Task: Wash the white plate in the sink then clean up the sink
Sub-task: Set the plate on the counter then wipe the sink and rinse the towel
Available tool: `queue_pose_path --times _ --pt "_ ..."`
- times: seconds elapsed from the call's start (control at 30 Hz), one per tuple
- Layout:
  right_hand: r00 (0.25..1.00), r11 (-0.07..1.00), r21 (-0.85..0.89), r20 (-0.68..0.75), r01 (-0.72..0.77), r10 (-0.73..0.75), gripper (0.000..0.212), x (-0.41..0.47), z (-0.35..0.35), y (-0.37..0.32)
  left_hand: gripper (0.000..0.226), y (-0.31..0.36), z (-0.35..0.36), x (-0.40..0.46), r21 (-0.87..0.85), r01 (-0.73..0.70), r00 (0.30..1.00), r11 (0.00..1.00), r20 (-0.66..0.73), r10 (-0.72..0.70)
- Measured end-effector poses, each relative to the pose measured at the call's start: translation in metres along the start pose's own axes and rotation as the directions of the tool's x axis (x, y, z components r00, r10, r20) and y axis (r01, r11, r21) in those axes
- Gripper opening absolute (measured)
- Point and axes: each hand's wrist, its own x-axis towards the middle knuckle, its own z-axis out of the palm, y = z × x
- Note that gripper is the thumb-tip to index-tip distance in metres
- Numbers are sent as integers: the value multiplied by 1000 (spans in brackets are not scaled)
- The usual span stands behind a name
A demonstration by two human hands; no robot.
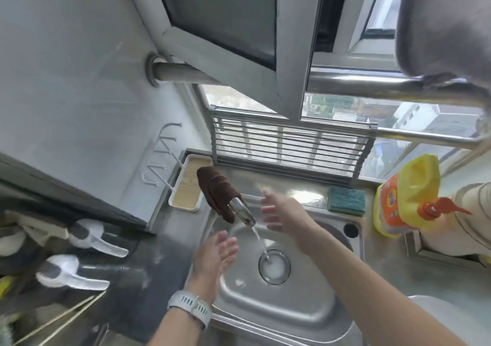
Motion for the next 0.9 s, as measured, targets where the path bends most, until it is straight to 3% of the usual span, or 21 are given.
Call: queue_pose_path --times 0.1,0.2,0.27,0.37,0.43,0.5,0.53,0.73,0.8,0.9 --pt "983 975 135 74 -178 170 53 19 20 -28 51 30 8 5 -457 176 984 872 114 -139" --pt "956 946 171 151 -277 253 63 30 33 -43 62 51 14 5 -630 272 960 727 227 -162" --pt "963 942 219 148 -254 225 55 31 37 -49 60 57 10 -2 -638 244 968 731 208 -141" --pt "987 946 288 93 -150 129 22 25 33 -56 58 62 -7 -14 -657 161 985 736 159 -74" --pt "995 924 378 93 -66 33 13 16 25 -65 36 73 -21 -25 -670 86 990 738 139 10" --pt "995 874 485 79 20 -67 25 3 15 -78 12 91 -35 -38 -670 3 991 743 104 89" --pt "991 843 535 74 59 -116 31 -11 9 -87 10 102 -41 -48 -668 -31 987 743 98 129" --pt "921 789 559 110 254 -374 39 -103 -38 -102 23 141 -58 -128 -549 -217 908 807 189 373" --pt "916 823 510 152 249 -371 37 -121 -57 -85 39 133 -62 -147 -477 -237 884 846 255 391" --pt "953 899 408 177 157 -247 33 -129 -83 -48 40 100 -69 -147 -302 -200 894 932 333 299"
